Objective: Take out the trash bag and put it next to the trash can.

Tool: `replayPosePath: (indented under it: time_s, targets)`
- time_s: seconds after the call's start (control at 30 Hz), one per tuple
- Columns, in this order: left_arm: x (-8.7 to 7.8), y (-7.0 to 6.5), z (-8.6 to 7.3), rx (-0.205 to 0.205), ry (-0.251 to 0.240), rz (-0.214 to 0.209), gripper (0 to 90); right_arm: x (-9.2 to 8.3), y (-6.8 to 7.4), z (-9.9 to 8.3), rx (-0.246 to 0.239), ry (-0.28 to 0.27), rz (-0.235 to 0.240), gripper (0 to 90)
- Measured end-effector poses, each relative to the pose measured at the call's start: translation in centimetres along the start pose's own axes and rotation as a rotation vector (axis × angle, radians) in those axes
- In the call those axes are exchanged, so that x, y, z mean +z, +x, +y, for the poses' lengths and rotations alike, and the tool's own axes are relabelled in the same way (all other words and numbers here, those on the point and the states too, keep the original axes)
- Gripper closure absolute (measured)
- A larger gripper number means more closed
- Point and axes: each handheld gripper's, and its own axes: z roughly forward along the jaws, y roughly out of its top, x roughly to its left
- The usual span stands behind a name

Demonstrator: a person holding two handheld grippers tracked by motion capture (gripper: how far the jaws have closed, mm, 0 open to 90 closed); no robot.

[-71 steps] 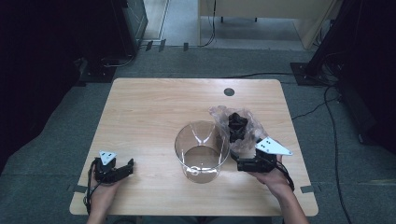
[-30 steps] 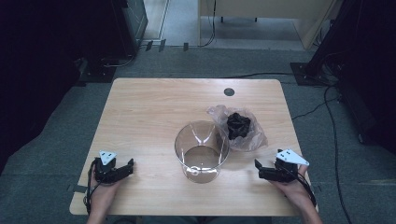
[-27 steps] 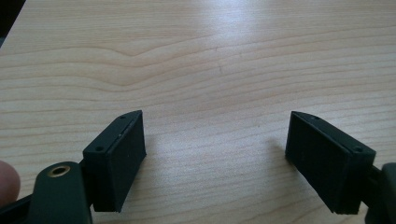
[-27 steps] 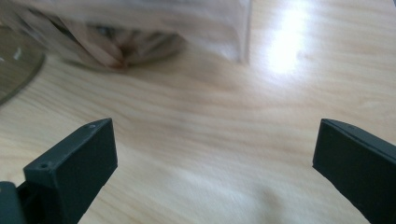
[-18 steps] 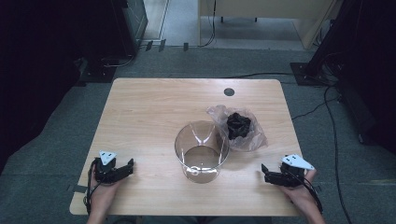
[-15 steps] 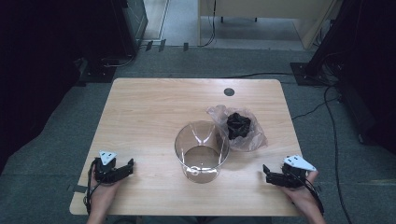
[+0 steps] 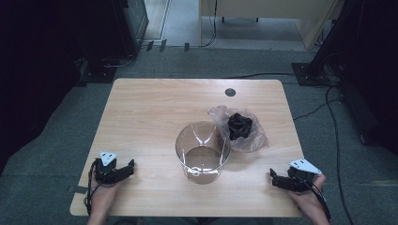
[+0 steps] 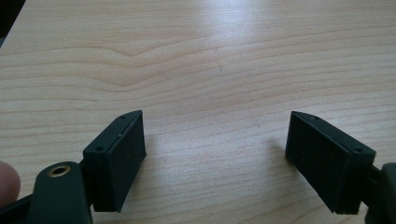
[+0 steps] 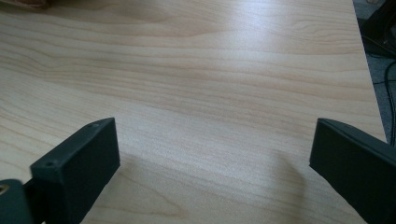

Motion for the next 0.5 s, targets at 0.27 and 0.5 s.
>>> replayPosePath:
  time_s: [0.27,0.5]
  targets:
    - [0.0,0.0,0.0,0.0,0.0,0.0,19.5,0.1,0.11,-0.13,0.003,0.017,-0.038,3.8]
    - [0.0,-0.01,-0.01,0.0,0.0,0.0,19.5,0.27,-0.37,-0.1,0.064,0.042,-0.002,3.7]
